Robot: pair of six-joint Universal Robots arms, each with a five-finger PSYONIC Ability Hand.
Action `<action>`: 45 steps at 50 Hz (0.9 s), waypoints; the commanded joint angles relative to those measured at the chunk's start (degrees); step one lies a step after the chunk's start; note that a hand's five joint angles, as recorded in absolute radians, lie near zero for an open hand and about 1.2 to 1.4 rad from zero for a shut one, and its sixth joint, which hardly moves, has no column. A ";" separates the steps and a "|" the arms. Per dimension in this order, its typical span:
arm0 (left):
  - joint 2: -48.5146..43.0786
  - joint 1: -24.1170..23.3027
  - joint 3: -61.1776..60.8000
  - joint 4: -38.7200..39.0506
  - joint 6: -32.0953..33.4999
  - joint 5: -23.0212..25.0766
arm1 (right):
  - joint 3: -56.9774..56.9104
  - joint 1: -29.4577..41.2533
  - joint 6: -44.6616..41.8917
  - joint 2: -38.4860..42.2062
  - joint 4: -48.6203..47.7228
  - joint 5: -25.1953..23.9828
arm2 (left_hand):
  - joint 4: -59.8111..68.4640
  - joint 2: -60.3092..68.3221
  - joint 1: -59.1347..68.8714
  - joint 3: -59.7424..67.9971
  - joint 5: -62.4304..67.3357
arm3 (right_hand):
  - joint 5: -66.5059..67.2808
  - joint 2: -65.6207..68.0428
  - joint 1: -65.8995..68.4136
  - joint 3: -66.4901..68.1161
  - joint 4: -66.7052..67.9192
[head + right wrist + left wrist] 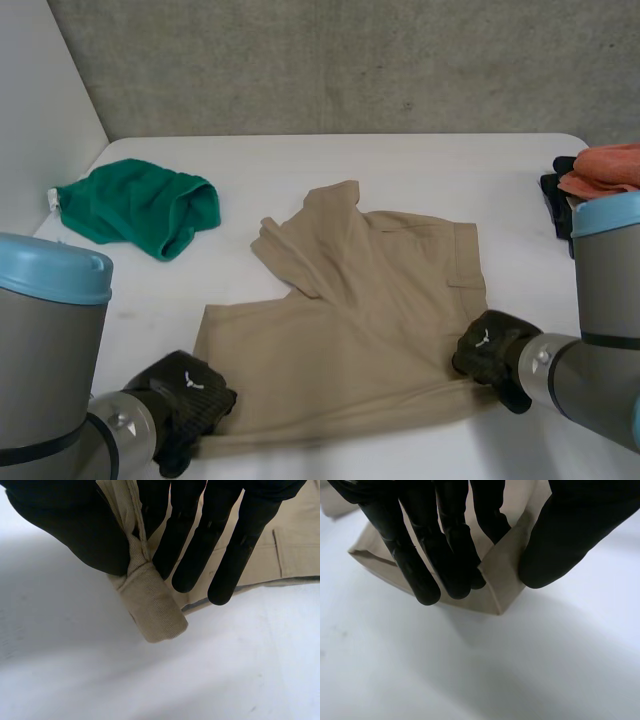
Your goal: Fold the laundry.
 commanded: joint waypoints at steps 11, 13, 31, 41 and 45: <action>-1.92 4.20 12.20 20.57 -9.74 6.22 | 5.30 -0.25 6.83 -0.28 -13.60 -1.76 | -58.89 -58.71 -57.19 -58.42 -56.06 | 11.29 12.40 16.14 11.64 11.18; -5.43 6.39 14.75 26.02 -10.97 10.62 | 6.35 -0.16 7.98 -0.54 -15.80 -1.93 | -58.89 -58.71 -57.19 -58.42 -56.06 | 11.29 12.40 16.14 11.64 11.18; -39.97 13.60 50.34 24.90 -13.08 27.49 | 10.40 0.28 15.62 -0.45 -25.47 -2.73 | -45.07 -44.89 -43.37 -44.60 -42.24 | 11.29 12.40 16.14 11.64 11.18; -46.04 11.85 52.99 30.34 -14.75 28.48 | 10.66 0.28 16.33 0.34 -27.14 -2.55 | -30.62 -30.44 -28.93 -30.16 -27.79 | 11.29 12.40 16.14 11.64 11.18; -46.31 11.50 52.99 30.44 -13.35 24.80 | 10.93 0.20 16.33 0.43 -27.23 -2.55 | -1.14 -0.96 0.56 -0.67 1.69 | 11.29 12.40 16.14 11.64 11.18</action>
